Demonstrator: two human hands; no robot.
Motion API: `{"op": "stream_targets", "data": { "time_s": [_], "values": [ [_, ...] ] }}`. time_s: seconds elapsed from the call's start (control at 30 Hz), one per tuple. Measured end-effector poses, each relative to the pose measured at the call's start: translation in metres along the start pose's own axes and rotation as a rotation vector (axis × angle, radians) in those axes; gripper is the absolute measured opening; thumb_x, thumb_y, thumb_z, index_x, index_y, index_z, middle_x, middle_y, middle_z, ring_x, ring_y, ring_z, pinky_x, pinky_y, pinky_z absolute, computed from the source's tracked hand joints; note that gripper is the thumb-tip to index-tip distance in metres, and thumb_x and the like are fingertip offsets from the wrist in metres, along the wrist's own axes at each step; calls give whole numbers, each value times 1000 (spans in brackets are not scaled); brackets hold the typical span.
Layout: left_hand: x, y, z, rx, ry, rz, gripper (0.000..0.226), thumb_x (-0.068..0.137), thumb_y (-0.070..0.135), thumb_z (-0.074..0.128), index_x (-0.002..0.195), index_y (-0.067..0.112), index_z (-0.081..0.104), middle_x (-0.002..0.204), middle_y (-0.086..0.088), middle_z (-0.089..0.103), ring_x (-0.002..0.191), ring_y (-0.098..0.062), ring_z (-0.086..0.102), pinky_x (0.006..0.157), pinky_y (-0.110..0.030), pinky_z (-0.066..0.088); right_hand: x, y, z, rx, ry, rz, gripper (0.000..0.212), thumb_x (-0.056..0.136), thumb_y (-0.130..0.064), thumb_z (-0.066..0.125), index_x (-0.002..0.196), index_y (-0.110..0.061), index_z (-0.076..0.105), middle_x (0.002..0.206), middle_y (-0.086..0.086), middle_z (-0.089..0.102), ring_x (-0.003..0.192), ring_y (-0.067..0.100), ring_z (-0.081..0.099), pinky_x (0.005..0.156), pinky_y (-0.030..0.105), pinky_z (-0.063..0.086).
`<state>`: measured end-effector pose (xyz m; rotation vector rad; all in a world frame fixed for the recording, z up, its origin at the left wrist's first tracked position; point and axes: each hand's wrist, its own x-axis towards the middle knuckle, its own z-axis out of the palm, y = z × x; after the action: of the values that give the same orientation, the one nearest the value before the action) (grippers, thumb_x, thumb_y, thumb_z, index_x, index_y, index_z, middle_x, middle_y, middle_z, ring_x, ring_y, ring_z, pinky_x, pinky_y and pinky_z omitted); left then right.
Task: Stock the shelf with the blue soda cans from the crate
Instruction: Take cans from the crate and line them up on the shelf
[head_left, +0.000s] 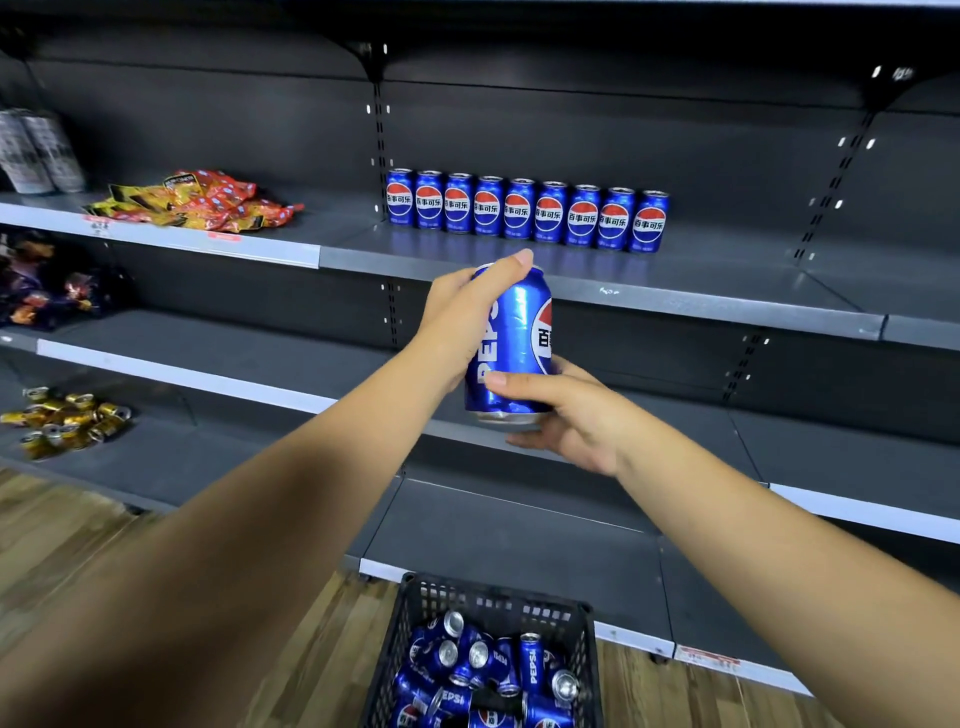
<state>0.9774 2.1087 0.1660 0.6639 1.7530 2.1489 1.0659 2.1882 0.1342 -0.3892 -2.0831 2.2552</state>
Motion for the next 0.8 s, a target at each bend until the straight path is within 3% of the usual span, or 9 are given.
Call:
{"op": "stream_targets", "data": {
  "time_s": [0.17,0.37,0.47,0.57,0.63,0.7,0.8],
  "values": [
    [1,-3,-7,-53,-61,-68,27,85,38,63,77,12,65,62,-4,68,57,-18,66,59,-27,56,3,6,-2,102,-66,-30,58,58,-14,72,115,-13,58,94,1,71,85,20,67,88,36,51],
    [6,-7,-7,46,-67,-117,50,81,46,67,114,10,58,88,-2,70,73,-15,68,65,-26,54,7,9,5,-79,156,-72,64,63,-13,84,118,-11,51,107,5,69,93,23,68,91,38,53],
    [4,-10,-6,97,-29,-68,45,79,37,72,111,10,54,85,0,68,68,-10,66,56,-19,52,7,9,6,-132,264,-105,64,63,-6,84,114,-10,45,107,7,65,88,19,66,73,27,56],
    [5,-15,-8,83,-15,-34,35,79,27,74,102,6,60,80,-3,68,65,-14,66,61,-25,54,7,11,5,-184,251,-112,64,63,-8,85,111,-13,43,101,0,62,79,10,61,52,11,47],
    [6,-16,-11,63,-23,-42,28,79,24,74,97,5,64,76,-4,68,65,-16,65,66,-28,56,5,9,5,-234,198,-85,70,61,-13,88,114,-14,43,102,-2,62,79,7,60,46,8,43],
    [7,-14,-13,39,-66,-50,18,80,21,72,89,7,66,71,-3,69,63,-15,66,67,-29,57,5,4,3,-287,109,-28,78,55,-22,89,120,-17,46,106,-4,65,86,10,62,55,14,46],
    [6,-10,-16,-24,-148,-76,8,83,17,68,83,9,66,66,0,70,62,-13,66,62,-26,57,1,-4,-5,-239,-20,15,50,71,-12,80,112,-22,54,98,-5,68,85,11,65,66,21,50]
  ]
}}
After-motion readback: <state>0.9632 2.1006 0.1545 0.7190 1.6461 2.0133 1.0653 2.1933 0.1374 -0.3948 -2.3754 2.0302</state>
